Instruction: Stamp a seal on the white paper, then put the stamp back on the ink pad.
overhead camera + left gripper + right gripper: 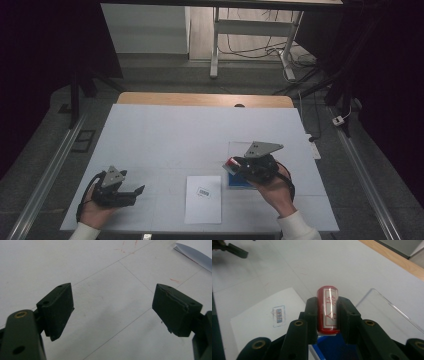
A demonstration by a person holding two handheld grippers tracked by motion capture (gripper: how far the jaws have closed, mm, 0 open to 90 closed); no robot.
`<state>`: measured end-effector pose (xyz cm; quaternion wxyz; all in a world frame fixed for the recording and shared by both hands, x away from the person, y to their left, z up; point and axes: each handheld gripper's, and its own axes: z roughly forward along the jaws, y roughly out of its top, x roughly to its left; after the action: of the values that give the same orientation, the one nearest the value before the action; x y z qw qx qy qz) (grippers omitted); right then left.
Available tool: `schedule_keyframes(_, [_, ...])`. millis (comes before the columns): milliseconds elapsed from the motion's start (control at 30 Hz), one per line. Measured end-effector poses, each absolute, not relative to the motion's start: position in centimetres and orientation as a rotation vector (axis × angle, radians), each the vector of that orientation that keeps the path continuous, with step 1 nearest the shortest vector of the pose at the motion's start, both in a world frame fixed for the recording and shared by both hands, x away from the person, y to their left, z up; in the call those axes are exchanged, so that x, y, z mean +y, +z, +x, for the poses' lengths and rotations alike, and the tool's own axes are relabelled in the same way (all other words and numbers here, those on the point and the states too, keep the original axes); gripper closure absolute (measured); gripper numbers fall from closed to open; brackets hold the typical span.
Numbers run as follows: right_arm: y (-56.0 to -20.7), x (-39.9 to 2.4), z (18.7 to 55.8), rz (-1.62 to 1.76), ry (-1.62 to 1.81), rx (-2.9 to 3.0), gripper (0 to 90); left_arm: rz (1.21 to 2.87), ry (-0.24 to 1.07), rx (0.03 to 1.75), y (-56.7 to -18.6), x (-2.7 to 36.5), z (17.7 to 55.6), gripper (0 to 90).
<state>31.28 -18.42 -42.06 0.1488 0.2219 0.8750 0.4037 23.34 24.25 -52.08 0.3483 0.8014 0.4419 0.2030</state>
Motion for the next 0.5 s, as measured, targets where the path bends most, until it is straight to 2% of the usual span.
schedule_keyframes(500, [-42.9,-21.1,33.0,0.758,1.075,2.488,70.0,2.079,0.529,1.142,-52.1,24.2,23.3,17.9])
